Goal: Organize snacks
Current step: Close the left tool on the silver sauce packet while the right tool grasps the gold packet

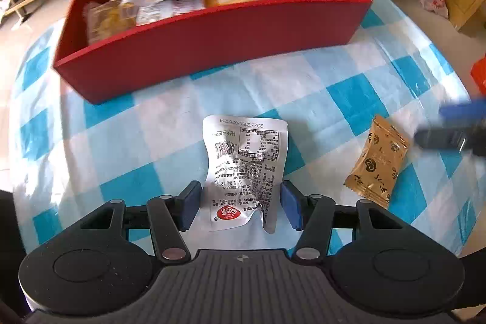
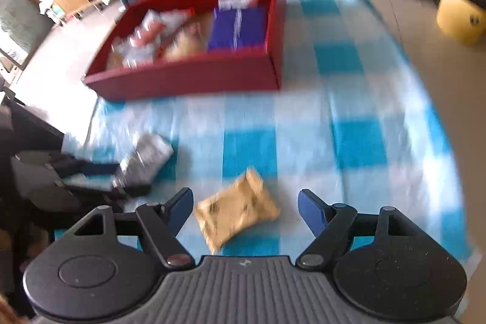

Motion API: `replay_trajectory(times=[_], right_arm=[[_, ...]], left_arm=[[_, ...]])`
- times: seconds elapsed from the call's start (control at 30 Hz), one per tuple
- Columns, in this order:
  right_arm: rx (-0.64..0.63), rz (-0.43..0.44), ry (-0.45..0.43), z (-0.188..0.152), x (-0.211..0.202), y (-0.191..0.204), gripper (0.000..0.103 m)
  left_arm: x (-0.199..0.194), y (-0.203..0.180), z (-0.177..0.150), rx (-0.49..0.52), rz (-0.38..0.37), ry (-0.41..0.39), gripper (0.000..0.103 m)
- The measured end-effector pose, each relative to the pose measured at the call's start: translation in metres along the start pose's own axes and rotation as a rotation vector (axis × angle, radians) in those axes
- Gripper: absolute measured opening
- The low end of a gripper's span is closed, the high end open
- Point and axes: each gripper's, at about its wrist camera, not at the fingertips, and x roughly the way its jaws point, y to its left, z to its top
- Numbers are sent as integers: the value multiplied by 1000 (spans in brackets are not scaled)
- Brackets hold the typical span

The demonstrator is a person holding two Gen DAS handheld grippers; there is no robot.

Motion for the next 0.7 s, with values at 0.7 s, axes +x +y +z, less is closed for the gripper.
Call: replay_trajectory(times=[0.7], right_arm=[[-26, -133, 16, 8, 58, 43, 71]], left_arm=[[-8, 23, -5, -98, -38, -14, 65]])
